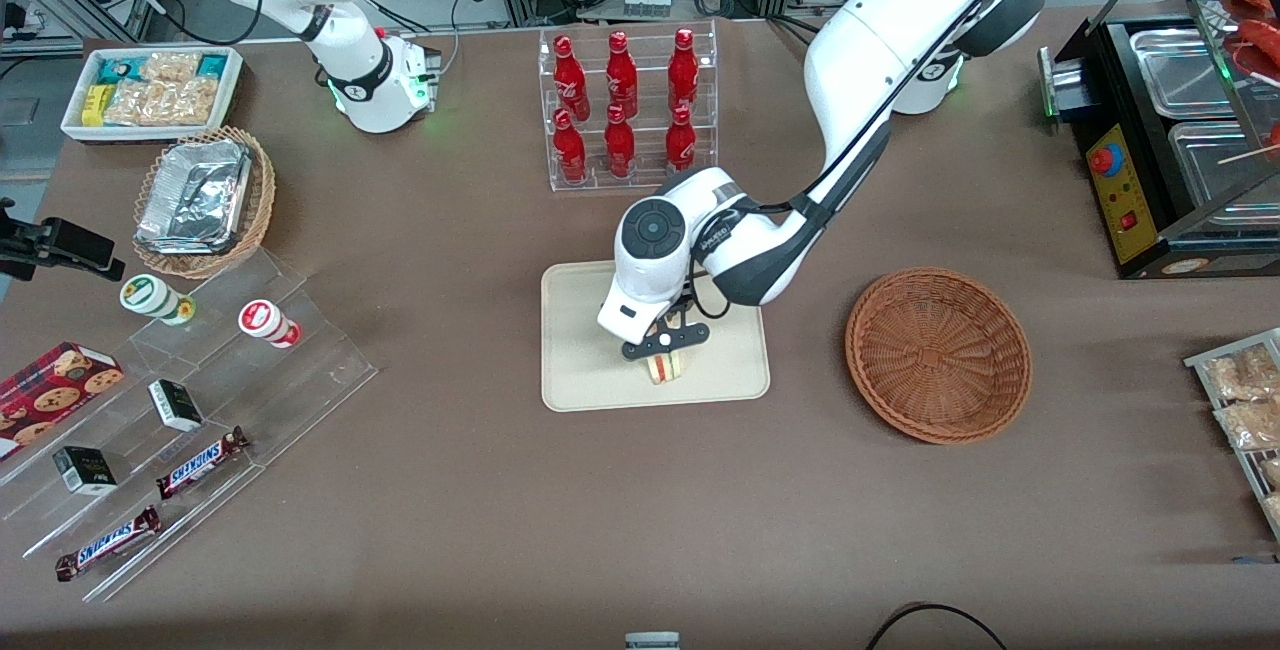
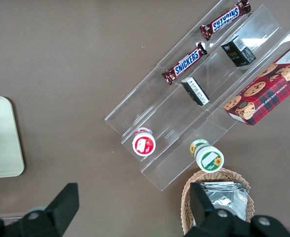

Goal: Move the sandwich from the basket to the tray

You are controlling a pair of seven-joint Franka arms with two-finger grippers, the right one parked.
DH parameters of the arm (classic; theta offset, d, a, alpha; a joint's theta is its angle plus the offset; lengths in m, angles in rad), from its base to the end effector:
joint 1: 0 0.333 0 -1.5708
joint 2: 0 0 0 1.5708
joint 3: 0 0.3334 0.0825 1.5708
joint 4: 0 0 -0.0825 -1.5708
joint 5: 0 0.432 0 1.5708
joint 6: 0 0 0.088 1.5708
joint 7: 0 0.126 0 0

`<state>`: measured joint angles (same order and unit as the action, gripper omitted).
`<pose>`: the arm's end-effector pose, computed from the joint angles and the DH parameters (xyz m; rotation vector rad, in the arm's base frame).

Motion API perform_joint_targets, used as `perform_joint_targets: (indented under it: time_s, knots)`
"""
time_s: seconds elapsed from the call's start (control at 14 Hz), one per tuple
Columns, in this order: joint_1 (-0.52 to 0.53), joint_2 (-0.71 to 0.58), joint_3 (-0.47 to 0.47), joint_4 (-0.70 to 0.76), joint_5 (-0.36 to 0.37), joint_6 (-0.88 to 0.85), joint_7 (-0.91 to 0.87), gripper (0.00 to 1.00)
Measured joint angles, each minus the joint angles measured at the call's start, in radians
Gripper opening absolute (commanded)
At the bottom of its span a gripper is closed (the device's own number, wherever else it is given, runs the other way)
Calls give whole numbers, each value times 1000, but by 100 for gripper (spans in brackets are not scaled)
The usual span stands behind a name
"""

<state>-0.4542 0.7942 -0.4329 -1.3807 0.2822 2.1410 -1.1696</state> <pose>0.5592 -0.5559 0.2406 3.0491 0.3920 -0.0497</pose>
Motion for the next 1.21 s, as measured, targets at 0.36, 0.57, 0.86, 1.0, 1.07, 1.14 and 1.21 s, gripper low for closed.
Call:
perform_joint_targets:
  time_s: [0.36, 0.57, 0.86, 1.0, 1.07, 1.14, 1.21]
  knots:
    - [12, -85, 3, 79, 3, -147, 7, 100]
    - [44, -104, 7, 106, 9, -195, 92, 100]
    - [152, -162, 9, 105, 10, -343, 239, 100]
    - [210, -180, 11, 91, 10, -364, 328, 100]
    - [238, -185, 11, 76, 10, -365, 363, 100]
    - [263, -192, 11, 58, 10, -365, 398, 100]
    - [289, -203, 11, 37, 10, -365, 430, 100]
